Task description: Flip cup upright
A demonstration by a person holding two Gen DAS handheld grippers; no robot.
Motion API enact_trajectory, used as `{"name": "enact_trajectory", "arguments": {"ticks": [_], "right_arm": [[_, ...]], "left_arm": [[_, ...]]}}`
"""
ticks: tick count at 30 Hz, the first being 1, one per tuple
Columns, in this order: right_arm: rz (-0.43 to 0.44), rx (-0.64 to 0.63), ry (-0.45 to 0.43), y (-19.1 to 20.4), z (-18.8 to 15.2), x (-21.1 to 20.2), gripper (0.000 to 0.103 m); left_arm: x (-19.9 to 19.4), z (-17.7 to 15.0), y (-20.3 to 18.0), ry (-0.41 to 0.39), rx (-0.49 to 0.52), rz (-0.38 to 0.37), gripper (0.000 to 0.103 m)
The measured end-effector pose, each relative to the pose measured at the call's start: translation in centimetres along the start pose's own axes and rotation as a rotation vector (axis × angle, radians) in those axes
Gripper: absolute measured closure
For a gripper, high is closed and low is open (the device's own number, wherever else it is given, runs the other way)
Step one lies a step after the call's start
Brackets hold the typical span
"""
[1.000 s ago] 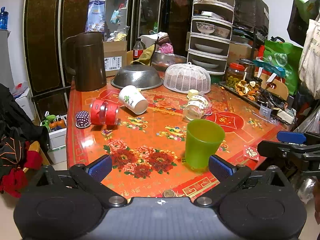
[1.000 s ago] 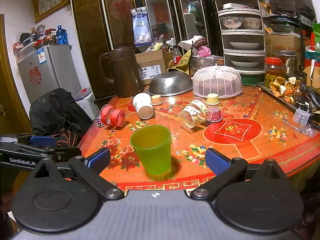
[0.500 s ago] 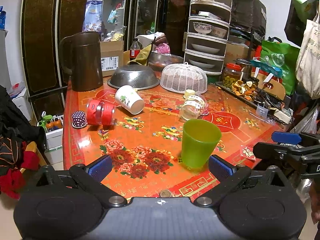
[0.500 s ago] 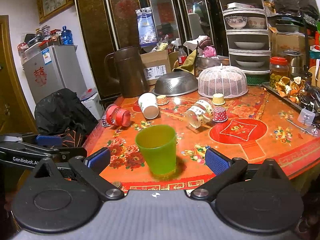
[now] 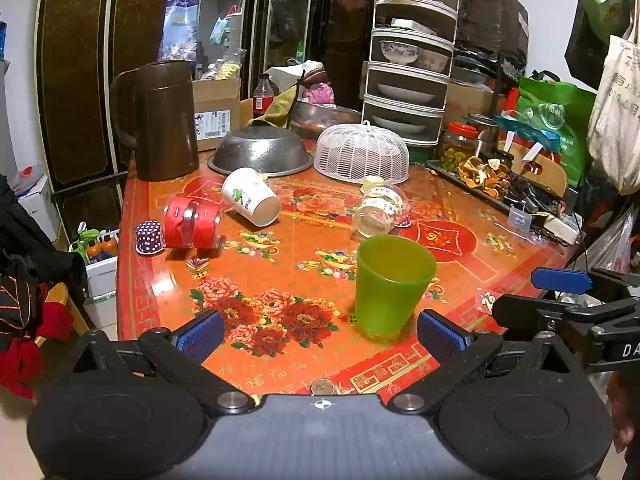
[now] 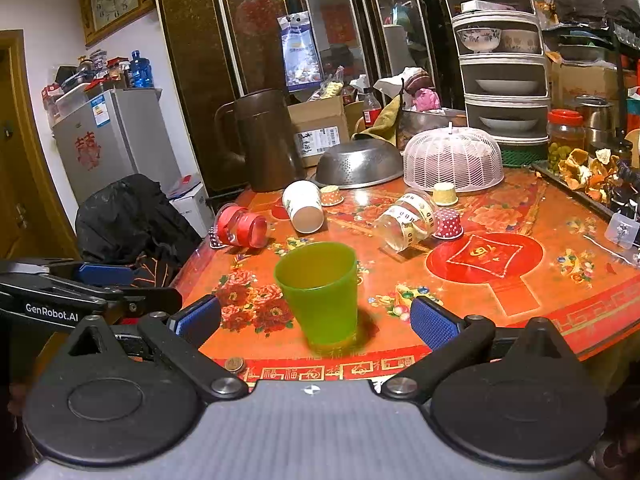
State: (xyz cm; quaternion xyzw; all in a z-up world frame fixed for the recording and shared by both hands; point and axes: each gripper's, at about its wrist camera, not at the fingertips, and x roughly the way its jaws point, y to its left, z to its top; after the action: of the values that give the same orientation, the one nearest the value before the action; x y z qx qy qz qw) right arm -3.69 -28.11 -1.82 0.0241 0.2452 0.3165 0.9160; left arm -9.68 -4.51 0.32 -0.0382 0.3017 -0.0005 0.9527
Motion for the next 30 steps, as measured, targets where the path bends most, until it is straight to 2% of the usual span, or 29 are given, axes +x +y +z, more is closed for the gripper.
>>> {"name": "enact_trajectory", "arguments": {"ticks": [3,8,12,13,15,16,17,20,25,30], "right_arm": [[0.020,-0.026,-0.003,0.0,-0.5,0.2,0.001],[0.072,-0.087,-0.022,0.2,-2.9,2.2,0.001],[0.044,-0.077,-0.043,-0.4,-3.4,5.4,0.003],[0.036,-0.070,-0.048,-0.7,-3.3,6.6,0.005],[0.035,-0.065,-0.021,-1.1,-3.0,8.8,0.018],[0.035,-0.070,-0.008,-1.1,-2.8,9.6,0.034],[0.036,-0.083,0.010,-1.0,-2.6,10.7,0.038],[-0.015,-0.132,0.012,-0.3,-1.8,12.7,0.041],[-0.022,-0.147,0.044,0.8,1.4,15.4,0.042],[-0.005,-0.138,0.055,1.6,2.3,16.0,0.044]], "left_arm": [[-0.2,0.0,0.1,-0.025,-0.011,-0.008,0.000],[-0.7,-0.1,0.7,-0.131,-0.030,-0.030,0.000],[0.4,-0.2,1.3,-0.157,-0.042,-0.058,0.000],[0.7,-0.3,1.6,-0.165,-0.052,-0.059,0.000],[1.2,-0.6,2.4,-0.172,-0.079,-0.064,0.000],[1.4,-0.8,2.8,-0.172,-0.094,-0.067,0.000],[1.7,-0.9,3.4,-0.171,-0.111,-0.070,0.000],[2.1,-1.2,5.3,-0.171,-0.158,-0.068,0.000],[2.7,-1.5,8.6,-0.179,-0.222,-0.062,0.000],[3.4,-1.0,9.9,-0.167,-0.205,-0.029,0.000]]}}
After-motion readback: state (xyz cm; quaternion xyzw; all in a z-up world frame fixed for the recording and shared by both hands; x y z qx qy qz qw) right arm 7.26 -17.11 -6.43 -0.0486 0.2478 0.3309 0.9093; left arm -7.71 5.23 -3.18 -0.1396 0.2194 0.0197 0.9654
